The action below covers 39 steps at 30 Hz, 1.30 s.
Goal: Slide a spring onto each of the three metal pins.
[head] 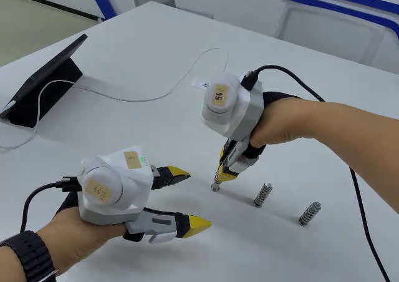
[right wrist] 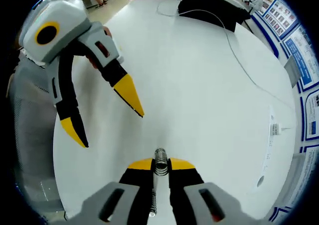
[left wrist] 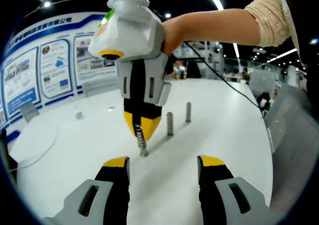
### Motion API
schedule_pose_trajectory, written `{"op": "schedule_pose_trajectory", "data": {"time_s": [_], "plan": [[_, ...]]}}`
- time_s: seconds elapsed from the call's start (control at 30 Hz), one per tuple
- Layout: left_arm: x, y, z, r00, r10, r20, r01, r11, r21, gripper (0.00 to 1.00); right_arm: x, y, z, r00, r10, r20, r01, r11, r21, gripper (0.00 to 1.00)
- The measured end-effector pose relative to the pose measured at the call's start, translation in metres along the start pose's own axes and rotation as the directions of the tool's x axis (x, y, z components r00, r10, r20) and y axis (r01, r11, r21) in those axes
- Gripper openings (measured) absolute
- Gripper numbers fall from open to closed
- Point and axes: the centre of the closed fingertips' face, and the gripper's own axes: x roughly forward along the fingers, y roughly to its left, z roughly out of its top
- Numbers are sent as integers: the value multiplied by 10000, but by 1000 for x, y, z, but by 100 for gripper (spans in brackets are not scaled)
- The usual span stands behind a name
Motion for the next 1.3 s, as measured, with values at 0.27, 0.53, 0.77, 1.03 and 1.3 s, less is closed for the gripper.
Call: {"op": "schedule_pose_trajectory", "data": {"time_s": [0.27, 0.53, 0.77, 1.03, 1.3], "plan": [[-1, 1, -1, 10000, 21, -26, -21, 10000, -55, 55, 9, 2, -1, 9999, 69, 74, -71, 9997, 213, 12], [-1, 1, -2, 10000, 37, -16, -37, 9999, -109, 55, 16, 5, -1, 9999, 75, 97, -78, 9994, 338, 12], [0, 2, -2, 10000, 57, -34, -58, 9999, -128, 55, 16, 3, 0, 9998, 78, 183, -85, 9991, 424, 12], [0, 3, -2, 10000, 87, -45, -88, 9999, -116, 56, 14, 5, -3, 9992, 70, 390, -90, 9986, 528, 17], [2, 2, -1, 10000, 63, -72, -64, 9999, -89, 57, 3, 4, -8, 9964, -256, 803, 189, 9964, 829, 23]]}}
